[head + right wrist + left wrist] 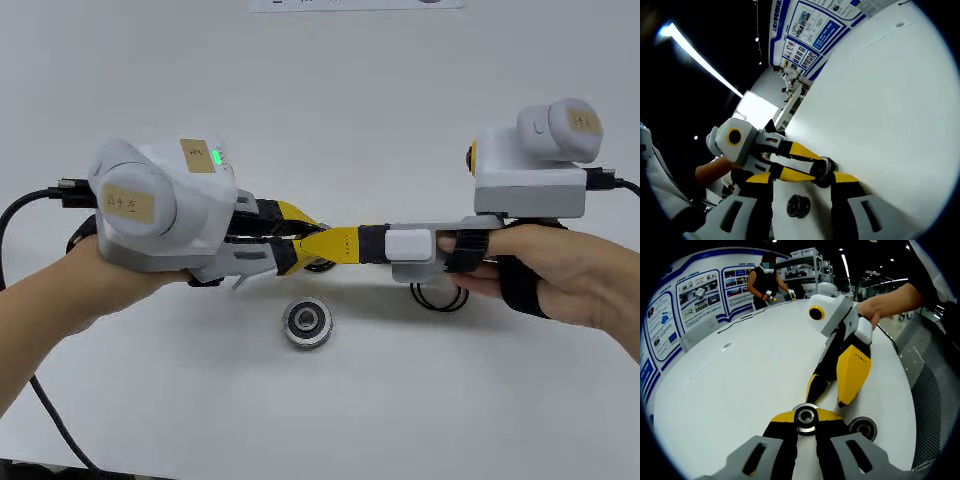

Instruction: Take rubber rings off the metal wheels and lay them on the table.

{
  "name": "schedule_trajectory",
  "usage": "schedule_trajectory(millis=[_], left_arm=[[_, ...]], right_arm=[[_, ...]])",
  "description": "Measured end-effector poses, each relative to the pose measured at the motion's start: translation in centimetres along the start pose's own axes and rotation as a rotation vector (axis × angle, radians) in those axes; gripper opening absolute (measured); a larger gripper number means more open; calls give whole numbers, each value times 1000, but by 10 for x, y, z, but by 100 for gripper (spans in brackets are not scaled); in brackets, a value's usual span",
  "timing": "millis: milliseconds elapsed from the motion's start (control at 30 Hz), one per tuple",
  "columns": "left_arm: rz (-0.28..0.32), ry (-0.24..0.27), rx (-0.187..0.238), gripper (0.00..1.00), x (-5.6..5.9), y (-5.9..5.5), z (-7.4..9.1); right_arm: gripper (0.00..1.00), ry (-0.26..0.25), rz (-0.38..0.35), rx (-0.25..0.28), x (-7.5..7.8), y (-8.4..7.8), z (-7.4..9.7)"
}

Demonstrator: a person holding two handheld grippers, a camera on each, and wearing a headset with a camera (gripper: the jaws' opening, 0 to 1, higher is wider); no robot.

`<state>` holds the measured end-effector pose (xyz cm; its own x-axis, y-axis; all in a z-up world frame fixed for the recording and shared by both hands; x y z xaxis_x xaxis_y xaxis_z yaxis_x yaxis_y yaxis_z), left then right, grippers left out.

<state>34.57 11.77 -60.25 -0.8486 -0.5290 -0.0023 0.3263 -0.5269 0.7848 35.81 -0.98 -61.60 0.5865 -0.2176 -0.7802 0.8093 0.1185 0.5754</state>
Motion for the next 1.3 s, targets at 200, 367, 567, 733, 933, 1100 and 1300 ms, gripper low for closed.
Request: schedule_trajectory(millis=[200, 367, 567, 733, 933, 1100, 1300], left_arm=[[-5, -5, -4, 12, 0, 0, 0], [-6, -5, -6, 12, 0, 1, 0], [-5, -4, -7, 12, 0, 1, 0], [-6, -5, -7, 12, 0, 1, 0], [-7, -5, -8, 12, 0, 1, 0], [-9, -5, -9, 12, 0, 1, 0], [-10, -6, -8, 12, 0, 1, 0]], right_arm=[[45, 4, -24, 14, 0, -4, 1], [44, 10, -48, 21, 0, -9, 2], [42, 31, -122, 96, 2, -12, 7], [41, 30, -107, 98, 0, -11, 6], [34, 1, -98, 99, 3, -10, 6], [25, -41, -92, 90, 7, -11, 5], [13, -91, -125, 90, 13, -11, 5]])
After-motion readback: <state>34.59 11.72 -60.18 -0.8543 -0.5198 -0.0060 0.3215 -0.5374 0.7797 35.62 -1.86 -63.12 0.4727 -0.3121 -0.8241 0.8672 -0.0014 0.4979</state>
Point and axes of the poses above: the centre of the closed fingertips' face, and the gripper's own axes: z roughly backward along the fingers, x roughly to its right, y roughly out of its top, the point moved 8 cm from there along z, roughly backward along the fingers, and after that the axes turned 4 degrees about z, right-handed, at the moved point
